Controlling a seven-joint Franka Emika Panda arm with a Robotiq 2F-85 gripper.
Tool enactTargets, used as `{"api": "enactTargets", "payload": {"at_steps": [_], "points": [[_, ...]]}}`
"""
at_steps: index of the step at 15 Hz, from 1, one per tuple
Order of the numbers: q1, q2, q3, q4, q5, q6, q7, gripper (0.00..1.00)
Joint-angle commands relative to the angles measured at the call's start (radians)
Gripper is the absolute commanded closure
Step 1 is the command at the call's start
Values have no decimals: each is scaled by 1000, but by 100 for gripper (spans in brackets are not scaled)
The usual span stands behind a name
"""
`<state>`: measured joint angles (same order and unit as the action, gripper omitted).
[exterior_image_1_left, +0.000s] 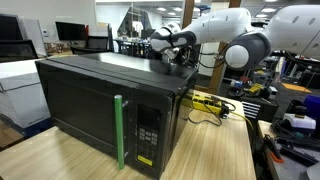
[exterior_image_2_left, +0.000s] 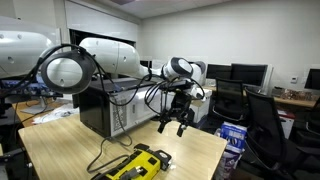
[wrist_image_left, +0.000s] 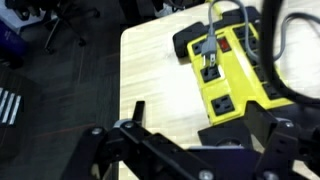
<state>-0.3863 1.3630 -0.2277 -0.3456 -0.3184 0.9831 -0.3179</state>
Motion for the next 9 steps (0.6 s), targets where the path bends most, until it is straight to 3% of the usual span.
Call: {"api": "enactTargets", "payload": {"at_steps": [1,9], "points": [[12,-18,-6,0,-26,-216,-126,0],[66,10,-17,-7,-168,-665,-449,0]]}}
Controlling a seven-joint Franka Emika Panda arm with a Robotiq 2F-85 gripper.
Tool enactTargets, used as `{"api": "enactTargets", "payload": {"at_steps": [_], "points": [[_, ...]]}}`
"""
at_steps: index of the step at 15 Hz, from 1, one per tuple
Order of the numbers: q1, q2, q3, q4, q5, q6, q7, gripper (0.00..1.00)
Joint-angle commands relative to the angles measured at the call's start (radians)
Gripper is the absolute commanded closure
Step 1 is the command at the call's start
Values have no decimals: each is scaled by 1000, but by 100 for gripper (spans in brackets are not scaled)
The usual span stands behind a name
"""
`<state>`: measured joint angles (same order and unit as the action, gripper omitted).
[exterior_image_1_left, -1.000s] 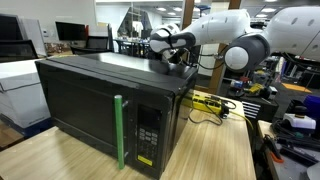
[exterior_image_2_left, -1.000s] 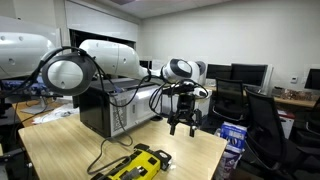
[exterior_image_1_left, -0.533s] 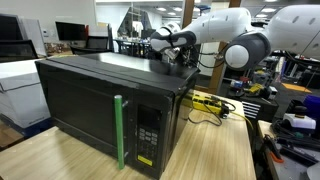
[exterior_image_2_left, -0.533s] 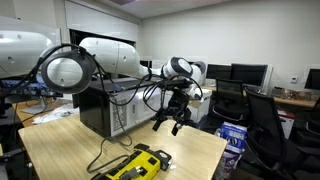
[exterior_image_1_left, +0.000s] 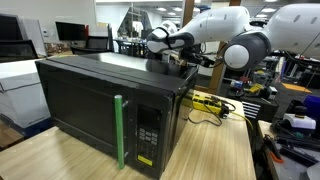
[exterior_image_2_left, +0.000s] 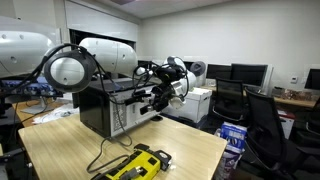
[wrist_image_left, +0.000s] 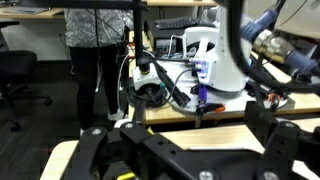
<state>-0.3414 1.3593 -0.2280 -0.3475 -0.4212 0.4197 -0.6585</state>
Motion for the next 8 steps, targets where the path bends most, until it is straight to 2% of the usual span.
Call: {"api": "enactTargets", "payload": {"at_steps": [1,2,3,6,7,8], "points": [[31,19,-12,-19,-96,-167,-139,0],[38,21,-6,-35,-118,-211,-161,0],[50,-47,-63,-212,-46,-139,-138,0],[82,-46,-117,-329,-25,-148,-161,0],[96,-79,-98,-428,-33,-148,-160,0],[93,-105,-61,-460,-48,-148,-151,0]]}}
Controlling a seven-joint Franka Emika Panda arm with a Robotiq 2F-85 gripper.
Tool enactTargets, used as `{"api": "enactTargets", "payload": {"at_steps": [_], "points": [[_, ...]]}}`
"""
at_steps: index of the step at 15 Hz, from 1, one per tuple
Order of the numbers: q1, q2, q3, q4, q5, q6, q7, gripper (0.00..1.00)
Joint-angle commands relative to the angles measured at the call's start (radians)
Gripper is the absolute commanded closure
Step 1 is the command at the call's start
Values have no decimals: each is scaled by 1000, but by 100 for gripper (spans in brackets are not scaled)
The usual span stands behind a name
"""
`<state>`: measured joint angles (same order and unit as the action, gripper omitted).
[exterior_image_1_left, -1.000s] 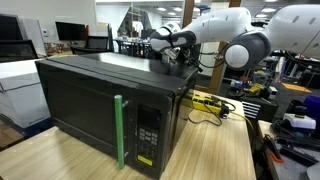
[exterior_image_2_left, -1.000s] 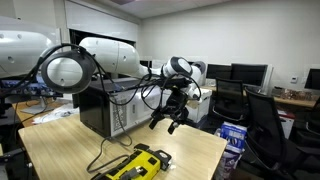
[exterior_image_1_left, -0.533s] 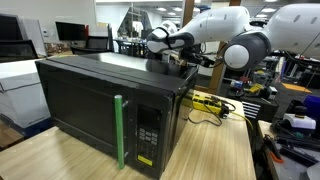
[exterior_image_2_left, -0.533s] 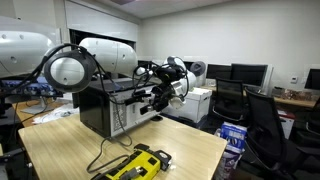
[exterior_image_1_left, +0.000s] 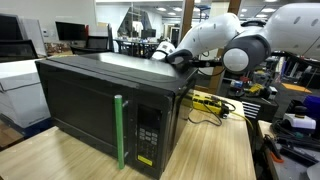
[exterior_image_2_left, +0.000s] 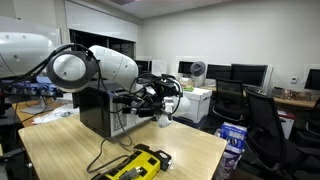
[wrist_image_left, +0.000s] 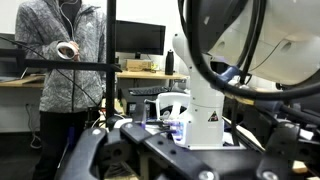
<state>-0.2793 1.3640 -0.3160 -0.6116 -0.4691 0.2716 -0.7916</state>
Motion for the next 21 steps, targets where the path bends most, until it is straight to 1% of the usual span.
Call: {"api": "enactTargets", "payload": {"at_steps": [1,2,3,6,7,8,9,13,14,16,17,18,19,20,21], "points": [[11,-138,102,-230,-18,0,27,0],[27,-159,77,-276,3,20,-1,0],[28,-191,97,-324,7,28,13,0],[33,-300,90,-435,128,109,84,0],[38,-344,79,-475,177,159,115,0],[44,-388,69,-512,213,235,156,0],[46,-431,69,-553,229,295,185,0],[52,-586,77,-708,231,534,272,0],[-1,-628,156,-737,210,581,328,0],[7,-692,172,-825,146,709,362,0],[-15,-732,182,-867,213,773,402,0],[-44,-750,193,-911,308,721,396,0],[-56,-793,197,-983,373,750,405,0],[-15,-830,188,-1056,229,867,402,0],[-19,-855,185,-1100,215,918,414,0]]}}
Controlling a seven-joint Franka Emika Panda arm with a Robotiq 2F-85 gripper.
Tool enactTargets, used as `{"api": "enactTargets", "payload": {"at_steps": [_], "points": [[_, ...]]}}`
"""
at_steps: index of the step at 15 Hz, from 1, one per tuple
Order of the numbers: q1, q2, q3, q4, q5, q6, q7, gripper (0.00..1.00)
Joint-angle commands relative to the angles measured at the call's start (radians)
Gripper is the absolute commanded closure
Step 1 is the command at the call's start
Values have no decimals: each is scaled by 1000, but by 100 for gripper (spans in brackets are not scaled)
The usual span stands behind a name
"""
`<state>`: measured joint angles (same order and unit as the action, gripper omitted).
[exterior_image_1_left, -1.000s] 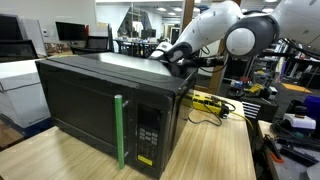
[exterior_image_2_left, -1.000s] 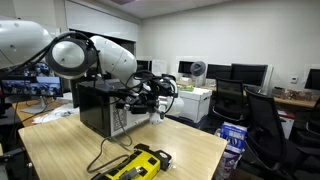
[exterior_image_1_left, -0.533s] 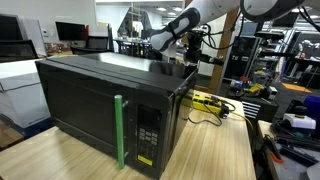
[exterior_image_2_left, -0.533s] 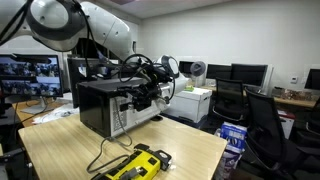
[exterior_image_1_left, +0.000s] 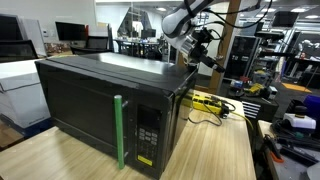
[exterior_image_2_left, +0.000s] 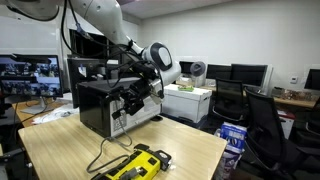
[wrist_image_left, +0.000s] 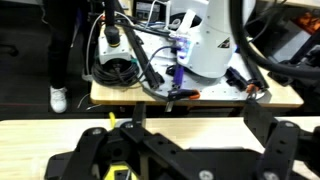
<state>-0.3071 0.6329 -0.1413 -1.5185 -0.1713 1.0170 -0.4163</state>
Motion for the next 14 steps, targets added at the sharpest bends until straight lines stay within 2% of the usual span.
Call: {"api": "enactTargets", "payload": {"at_steps": [1,4,5,6,7,9,10,14], "points": [[13,-149,7,-243,-121,235,45,0],[38,-237,-3,-420,-251,420,95,0],[10,-277,23,-485,-226,444,-42,0],[14,-307,25,-537,-236,477,-66,0],[-3,-346,11,-590,-89,440,14,0],[-5,-418,0,-692,3,434,-2,0],[17,-458,13,-751,-105,468,-120,0],[26,-528,6,-778,-139,407,-319,0]]}}
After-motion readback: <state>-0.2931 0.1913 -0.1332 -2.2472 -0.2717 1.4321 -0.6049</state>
